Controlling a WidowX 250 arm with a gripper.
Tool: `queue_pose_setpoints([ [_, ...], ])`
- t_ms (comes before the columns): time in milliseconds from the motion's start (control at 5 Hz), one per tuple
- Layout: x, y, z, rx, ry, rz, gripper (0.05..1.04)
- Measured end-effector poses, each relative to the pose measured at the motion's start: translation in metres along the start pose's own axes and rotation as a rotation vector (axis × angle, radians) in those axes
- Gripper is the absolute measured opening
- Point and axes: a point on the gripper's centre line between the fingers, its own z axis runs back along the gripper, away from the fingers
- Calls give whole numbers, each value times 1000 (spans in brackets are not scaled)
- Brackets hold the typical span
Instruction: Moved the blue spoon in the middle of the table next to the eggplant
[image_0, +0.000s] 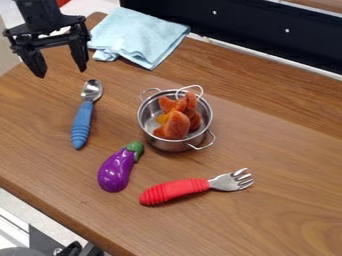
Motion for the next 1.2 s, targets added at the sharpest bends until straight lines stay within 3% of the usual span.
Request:
queue_pose_setpoints([
  [200,-3,1,-10,-1,34,5,1000],
  [400,-1,6,-15,1,26,23,1000],
  [800,-9,9,-46,62,-28,4,1000],
  [1200,-19,6,-69,46,-47,-22,1000],
])
